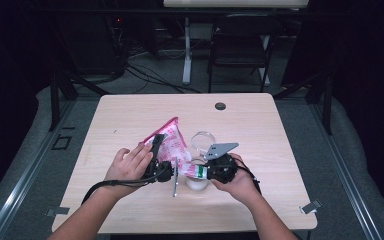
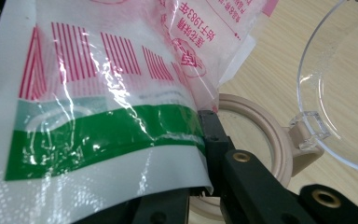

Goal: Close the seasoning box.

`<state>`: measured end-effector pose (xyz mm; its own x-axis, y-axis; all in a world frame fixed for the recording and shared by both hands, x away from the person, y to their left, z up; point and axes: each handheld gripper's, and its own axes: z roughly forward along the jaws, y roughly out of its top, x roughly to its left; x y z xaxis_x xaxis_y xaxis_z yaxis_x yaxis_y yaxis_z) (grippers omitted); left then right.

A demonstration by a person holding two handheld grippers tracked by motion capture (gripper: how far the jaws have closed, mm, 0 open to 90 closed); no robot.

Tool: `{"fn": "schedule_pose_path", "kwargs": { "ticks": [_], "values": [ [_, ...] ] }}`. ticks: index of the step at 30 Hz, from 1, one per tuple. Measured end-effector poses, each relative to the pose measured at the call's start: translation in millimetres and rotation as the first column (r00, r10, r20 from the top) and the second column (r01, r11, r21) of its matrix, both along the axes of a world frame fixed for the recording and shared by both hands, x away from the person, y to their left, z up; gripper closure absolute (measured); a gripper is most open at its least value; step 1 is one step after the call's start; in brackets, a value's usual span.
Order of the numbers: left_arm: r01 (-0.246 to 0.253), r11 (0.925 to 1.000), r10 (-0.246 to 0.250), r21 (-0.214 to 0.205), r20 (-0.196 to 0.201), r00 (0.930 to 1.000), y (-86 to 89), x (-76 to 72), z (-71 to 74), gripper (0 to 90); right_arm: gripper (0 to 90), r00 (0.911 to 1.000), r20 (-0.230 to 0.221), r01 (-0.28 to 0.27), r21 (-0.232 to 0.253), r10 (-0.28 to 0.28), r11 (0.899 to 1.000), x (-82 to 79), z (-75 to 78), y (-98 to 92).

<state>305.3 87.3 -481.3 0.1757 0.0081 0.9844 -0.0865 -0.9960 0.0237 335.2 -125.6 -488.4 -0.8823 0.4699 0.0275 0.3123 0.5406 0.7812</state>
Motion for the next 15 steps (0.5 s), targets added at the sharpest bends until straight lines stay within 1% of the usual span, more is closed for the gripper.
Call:
{"fn": "schedule_pose_path", "kwargs": {
  "ticks": [1, 2, 6, 8, 11, 15],
  "values": [
    [0.004, 1.0000, -0.004, 0.005, 0.008, 1.0000, -0.2, -0.1, 0.6, 64.5, 90.0, 1.0000, 0.001, -0.001, 0.000, 0.001, 1.000, -0.1, 0.1, -0.1],
    [0.015, 0.9999, -0.015, -0.001, 0.013, 0.9998, 0.2, 0.4, -0.1, 64.5, 90.0, 1.0000, 0.002, 0.002, 0.000, -0.002, 1.000, -0.2, 0.2, -0.1],
    [0.009, 1.0000, -0.009, 0.004, 0.019, 0.9998, -0.3, -0.7, 0.2, 64.5, 90.0, 1.0000, 0.001, 0.004, 0.004, -0.004, 1.000, -0.2, 0.5, -0.6],
    [0.019, 0.9998, -0.019, -0.006, 0.025, 0.9995, 0.2, 0.0, -1.1, 64.5, 90.0, 1.0000, 0.001, 0.005, 0.004, -0.005, 1.000, -0.3, 0.6, -0.7],
    [0.025, 0.9997, -0.025, -0.003, 0.038, 0.9990, 0.2, -0.1, -1.6, 64.5, 90.0, 1.0000, 0.002, 0.005, 0.004, -0.005, 1.000, -0.3, 0.6, -0.8],
    [0.028, 0.9996, -0.028, 0.004, 0.047, 0.9985, 0.3, 0.0, -1.8, 64.5, 90.0, 1.0000, 0.001, 0.003, 0.002, -0.003, 1.000, -0.1, 0.1, -0.5]
  ]
}}
